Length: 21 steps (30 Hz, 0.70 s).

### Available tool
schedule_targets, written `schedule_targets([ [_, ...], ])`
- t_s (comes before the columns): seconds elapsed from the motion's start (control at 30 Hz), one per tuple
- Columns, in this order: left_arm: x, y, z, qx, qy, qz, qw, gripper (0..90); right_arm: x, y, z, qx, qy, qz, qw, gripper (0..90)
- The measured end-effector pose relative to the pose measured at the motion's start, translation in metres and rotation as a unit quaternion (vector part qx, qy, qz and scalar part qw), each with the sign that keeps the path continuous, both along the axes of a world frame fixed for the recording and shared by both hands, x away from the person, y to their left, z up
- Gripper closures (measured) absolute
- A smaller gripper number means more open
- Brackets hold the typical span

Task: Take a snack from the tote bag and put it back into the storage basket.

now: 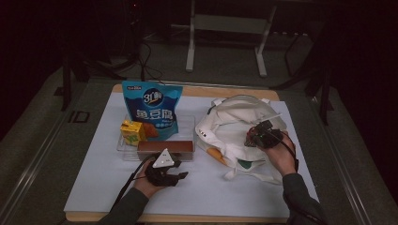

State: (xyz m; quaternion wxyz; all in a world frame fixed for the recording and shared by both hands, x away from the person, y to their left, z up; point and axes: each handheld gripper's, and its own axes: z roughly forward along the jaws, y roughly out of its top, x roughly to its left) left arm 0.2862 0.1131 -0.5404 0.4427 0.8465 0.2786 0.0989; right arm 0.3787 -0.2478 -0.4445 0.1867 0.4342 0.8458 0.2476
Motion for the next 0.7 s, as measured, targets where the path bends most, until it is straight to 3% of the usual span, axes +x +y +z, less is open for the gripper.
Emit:
schedule_targets([
  [0.33,0.000,0.000,0.000,0.004,0.000,-0.002,1.0000,47.0,-0.006,-0.021,0.002,-0.020,0.009,-0.007,0.9997,90.0],
  [0.57,0.000,0.000,0.000,0.005,0.000,-0.002,1.0000,46.9,-0.011,-0.032,-0.005,-0.046,0.032,-0.005,0.9984,90.0],
  [0.7,0.001,0.000,0.000,0.005,0.001,-0.002,1.0000,46.8,-0.009,-0.033,-0.007,-0.043,0.033,-0.009,0.9985,90.0],
])
